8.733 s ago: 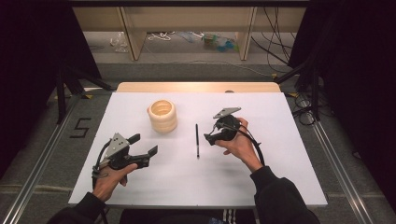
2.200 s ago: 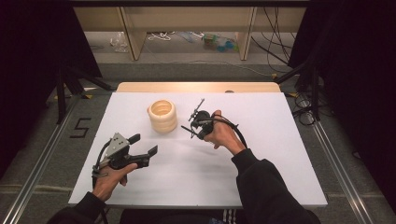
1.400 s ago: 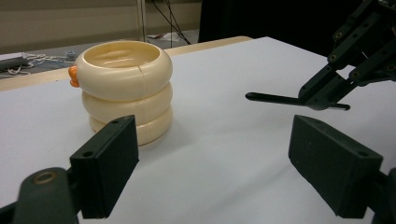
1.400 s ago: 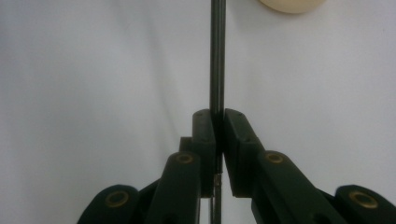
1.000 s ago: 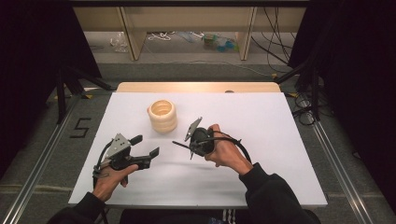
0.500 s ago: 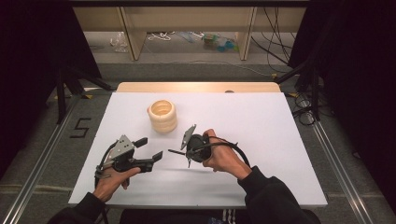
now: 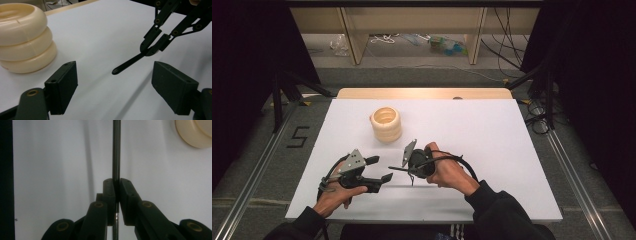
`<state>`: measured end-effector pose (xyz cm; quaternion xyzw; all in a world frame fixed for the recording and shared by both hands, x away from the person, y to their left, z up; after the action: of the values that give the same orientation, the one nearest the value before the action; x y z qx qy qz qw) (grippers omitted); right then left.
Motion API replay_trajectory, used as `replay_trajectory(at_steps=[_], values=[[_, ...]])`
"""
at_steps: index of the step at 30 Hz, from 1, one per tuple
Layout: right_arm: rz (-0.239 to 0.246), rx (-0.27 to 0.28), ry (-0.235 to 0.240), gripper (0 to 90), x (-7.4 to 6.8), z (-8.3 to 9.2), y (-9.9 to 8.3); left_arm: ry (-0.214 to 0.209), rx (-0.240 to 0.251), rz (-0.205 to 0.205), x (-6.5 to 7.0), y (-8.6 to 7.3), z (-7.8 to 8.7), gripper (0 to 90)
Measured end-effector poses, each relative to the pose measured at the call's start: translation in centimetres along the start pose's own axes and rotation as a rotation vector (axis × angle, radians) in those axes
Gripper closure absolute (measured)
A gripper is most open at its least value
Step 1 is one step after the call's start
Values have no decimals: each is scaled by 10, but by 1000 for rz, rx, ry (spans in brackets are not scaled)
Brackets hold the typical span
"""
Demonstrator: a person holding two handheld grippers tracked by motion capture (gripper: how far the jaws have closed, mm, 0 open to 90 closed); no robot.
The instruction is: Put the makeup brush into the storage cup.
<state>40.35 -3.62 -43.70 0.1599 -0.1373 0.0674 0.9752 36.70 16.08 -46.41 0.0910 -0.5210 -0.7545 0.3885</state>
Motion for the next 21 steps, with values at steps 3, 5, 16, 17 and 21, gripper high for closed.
replay_trajectory(at_steps=[3,5,16,17,21], values=[[-7,-8,8,835,-4,0,3,-4,-19,-21,2,-2,0,233],[20,3,11,835,-4,0,4,-12,-29,-30,3,-2,-1,243],[59,-5,41,835,-14,-2,12,-34,-106,-75,10,-8,-5,304],[69,-4,39,835,-14,-3,12,-46,-114,-73,10,-9,-5,311],[73,-5,53,835,-17,-4,14,-53,-122,-67,13,-10,-7,345]])
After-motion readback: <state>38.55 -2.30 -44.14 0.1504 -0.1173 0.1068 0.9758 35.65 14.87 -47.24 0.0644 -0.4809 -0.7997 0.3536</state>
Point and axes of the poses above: each handheld gripper's, and its own axes: z roughly backward along the jaws, y roughly out of its top, x roughly to its right, the point moved 3 cm from there along -z, roughly forward along the jaws, and after that the axes turned 12 degrees about z, right-handed, at the moved point
